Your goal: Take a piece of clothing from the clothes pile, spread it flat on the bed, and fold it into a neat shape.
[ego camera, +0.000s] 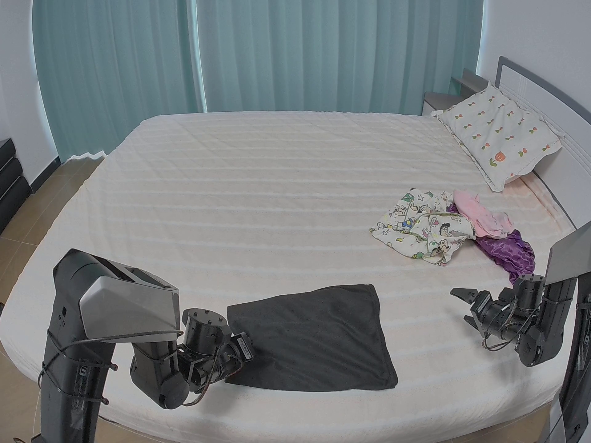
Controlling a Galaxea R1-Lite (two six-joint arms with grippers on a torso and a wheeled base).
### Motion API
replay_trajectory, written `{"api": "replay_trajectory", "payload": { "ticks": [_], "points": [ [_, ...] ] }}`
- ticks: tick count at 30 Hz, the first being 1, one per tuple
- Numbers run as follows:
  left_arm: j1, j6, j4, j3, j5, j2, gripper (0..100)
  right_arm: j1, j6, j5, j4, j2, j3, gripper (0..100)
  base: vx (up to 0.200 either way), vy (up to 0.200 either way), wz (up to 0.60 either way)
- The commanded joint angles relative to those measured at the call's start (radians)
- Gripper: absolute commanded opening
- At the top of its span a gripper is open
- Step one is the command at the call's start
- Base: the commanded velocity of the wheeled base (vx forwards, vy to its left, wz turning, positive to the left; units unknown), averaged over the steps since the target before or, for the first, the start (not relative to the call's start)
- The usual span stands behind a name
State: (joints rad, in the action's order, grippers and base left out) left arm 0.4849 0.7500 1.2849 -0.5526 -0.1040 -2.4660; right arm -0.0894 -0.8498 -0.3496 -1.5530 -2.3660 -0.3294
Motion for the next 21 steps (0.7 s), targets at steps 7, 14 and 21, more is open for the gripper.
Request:
{"api": "replay_trajectory", "payload": {
  "ticks": [7, 14, 21],
  "points": [
    [-0.055, 0.057, -0.001, 0.013, -0.009, 0.035, 0, -0.026, -0.002, -0.002, -0.010, 0.010, 0.007, 100, 0.000, 0.000, 0.00],
    [-0.060, 0.091, -0.001, 0.059, -0.013, 0.074, 0, -0.026, -0.002, -0.003, -0.010, 0.010, 0.007, 100, 0.000, 0.000, 0.00],
    [-0.077, 0.115, 0.001, 0.086, -0.011, 0.084, 0, -0.026, 0.000, -0.003, -0.010, 0.005, 0.007, 100, 0.000, 0.114, 0.00]
  ]
}}
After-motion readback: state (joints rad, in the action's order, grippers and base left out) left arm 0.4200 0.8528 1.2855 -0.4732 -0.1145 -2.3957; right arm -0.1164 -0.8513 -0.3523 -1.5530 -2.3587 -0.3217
